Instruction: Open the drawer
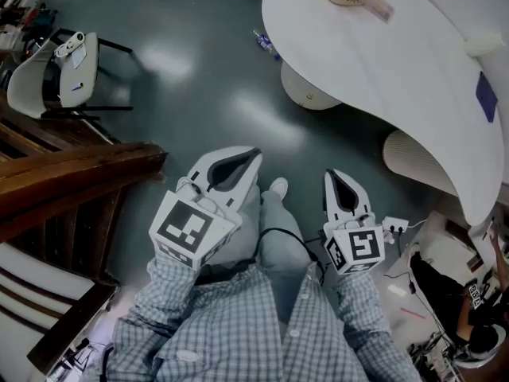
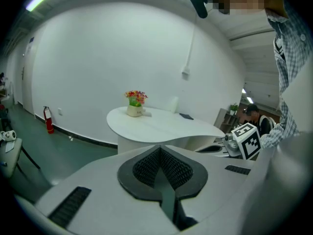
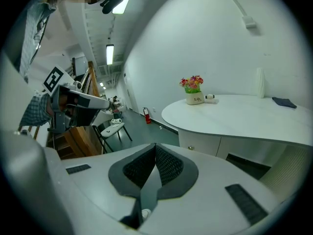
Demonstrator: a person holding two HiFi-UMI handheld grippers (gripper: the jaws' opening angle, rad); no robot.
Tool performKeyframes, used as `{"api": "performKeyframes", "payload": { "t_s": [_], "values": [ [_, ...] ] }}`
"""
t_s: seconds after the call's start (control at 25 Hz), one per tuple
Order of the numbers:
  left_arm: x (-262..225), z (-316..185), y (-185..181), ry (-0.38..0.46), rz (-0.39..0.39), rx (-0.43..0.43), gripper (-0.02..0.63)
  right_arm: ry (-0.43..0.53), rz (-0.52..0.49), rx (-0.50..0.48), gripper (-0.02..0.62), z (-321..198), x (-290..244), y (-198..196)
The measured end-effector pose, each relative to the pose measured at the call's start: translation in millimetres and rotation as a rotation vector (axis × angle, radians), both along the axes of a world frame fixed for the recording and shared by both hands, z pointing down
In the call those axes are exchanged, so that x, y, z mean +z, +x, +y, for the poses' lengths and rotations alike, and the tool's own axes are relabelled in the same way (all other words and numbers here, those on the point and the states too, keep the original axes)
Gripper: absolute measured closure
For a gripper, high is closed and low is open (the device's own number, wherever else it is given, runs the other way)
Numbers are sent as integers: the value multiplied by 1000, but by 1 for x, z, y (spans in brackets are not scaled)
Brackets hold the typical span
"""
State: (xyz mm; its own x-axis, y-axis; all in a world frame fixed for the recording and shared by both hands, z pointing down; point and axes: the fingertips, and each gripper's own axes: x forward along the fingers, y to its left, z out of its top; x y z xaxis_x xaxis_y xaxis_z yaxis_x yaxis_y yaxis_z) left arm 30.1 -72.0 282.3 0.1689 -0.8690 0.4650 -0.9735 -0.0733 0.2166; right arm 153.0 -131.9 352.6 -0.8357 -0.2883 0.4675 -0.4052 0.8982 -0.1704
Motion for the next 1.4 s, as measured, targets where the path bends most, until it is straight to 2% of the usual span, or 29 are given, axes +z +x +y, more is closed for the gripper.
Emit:
{"api": "performKeyframes", "payload": {
  "t_s": [0.2, 0.92, 1.4],
  "values": [
    [22, -3, -14, -30, 22, -32, 603, -5, 40, -5, 586, -8, 30, -9],
    [116, -29, -39, -8, 66, 0, 603, -21, 127, 34, 586, -51, 151, -56],
    [161, -50, -56, -9, 69, -23, 603, -31, 169, 121, 586, -106, 226, -76]
  ]
}}
